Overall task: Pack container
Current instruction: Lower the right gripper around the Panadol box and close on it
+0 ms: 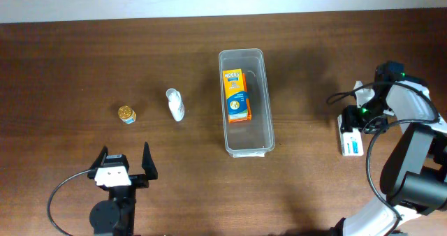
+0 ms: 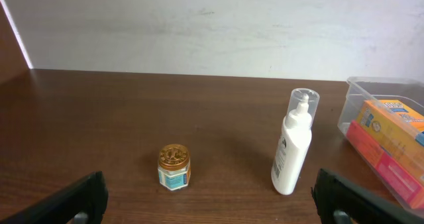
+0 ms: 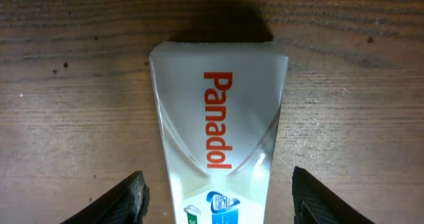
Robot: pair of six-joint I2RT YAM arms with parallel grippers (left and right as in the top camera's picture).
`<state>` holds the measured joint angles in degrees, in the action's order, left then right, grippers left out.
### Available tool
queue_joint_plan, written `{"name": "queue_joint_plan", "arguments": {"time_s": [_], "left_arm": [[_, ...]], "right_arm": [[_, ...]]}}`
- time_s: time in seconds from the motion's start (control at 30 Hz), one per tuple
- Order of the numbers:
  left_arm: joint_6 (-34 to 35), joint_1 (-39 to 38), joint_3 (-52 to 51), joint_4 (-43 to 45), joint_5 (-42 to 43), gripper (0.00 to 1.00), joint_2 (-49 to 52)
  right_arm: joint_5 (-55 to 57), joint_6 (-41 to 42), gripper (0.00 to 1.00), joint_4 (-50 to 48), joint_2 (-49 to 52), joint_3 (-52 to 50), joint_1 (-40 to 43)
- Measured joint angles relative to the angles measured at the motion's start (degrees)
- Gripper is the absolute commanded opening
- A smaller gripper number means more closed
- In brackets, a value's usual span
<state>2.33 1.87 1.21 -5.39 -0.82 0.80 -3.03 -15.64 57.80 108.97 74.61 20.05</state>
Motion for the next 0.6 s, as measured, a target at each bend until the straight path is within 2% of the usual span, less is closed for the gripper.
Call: {"name": "queue_joint_plan", "arguments": {"time_s": [0.33,0.43,0.6], "left_arm": [[0.0,0.0,0.0,0.0,0.0,0.99,0.0],[0.0,0.0,0.0,0.0,0.0,0.99,0.0],[0.0,0.0,0.0,0.0,0.0,0.99,0.0]], "right_arm": [[0.2,0.0,0.61,-3.8,0.0,-3.4,0.0],[0.2,0.1,0.53,-4.5,0.0,-3.4,0.0],[0.2,0.2,0.53,-4.8,0.0,-3.5,0.0]]}}
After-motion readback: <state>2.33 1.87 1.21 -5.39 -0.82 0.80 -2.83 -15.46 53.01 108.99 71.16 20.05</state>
